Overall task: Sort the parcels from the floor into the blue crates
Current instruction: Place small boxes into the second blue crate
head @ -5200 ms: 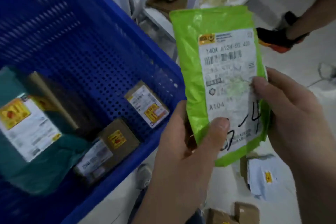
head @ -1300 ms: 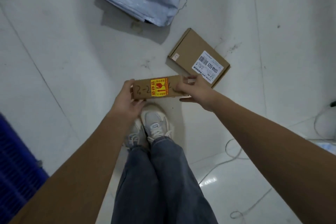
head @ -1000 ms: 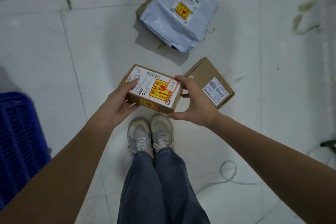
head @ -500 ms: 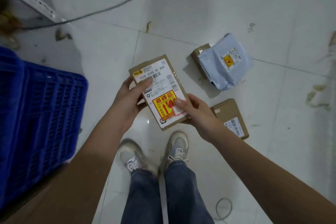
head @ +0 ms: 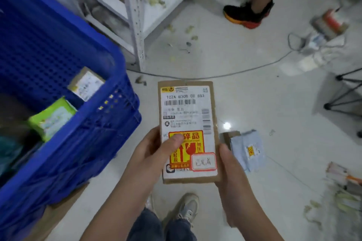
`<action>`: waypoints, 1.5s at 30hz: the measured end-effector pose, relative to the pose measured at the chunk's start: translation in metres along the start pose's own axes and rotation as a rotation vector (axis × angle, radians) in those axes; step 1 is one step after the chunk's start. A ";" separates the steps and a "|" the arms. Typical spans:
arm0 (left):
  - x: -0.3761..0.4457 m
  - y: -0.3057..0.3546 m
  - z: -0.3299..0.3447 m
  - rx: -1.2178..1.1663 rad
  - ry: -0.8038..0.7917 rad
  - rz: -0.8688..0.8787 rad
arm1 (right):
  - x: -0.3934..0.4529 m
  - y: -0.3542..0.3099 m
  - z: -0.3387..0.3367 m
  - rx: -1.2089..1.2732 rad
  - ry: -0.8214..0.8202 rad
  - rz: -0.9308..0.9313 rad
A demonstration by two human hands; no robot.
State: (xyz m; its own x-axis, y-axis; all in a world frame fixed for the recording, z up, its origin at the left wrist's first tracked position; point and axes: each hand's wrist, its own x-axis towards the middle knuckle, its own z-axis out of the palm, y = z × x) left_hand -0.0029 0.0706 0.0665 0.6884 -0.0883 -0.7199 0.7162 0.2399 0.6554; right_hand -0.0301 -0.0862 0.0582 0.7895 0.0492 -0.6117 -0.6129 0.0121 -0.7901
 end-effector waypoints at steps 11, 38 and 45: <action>0.005 0.104 -0.133 -0.169 0.276 0.244 | 0.057 -0.126 0.181 0.020 -0.243 -0.061; 0.232 0.029 -0.313 0.383 0.921 -0.305 | 0.341 0.012 0.412 -1.175 -0.712 0.178; 0.235 0.009 -0.298 0.576 0.909 -0.253 | 0.353 0.033 0.406 -1.326 -0.711 0.039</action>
State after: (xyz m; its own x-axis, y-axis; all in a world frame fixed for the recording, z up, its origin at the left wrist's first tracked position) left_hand 0.1311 0.3401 -0.1647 0.3429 0.7288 -0.5927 0.9332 -0.1922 0.3036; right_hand 0.2155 0.3370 -0.1678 0.3561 0.4938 -0.7933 0.1466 -0.8680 -0.4745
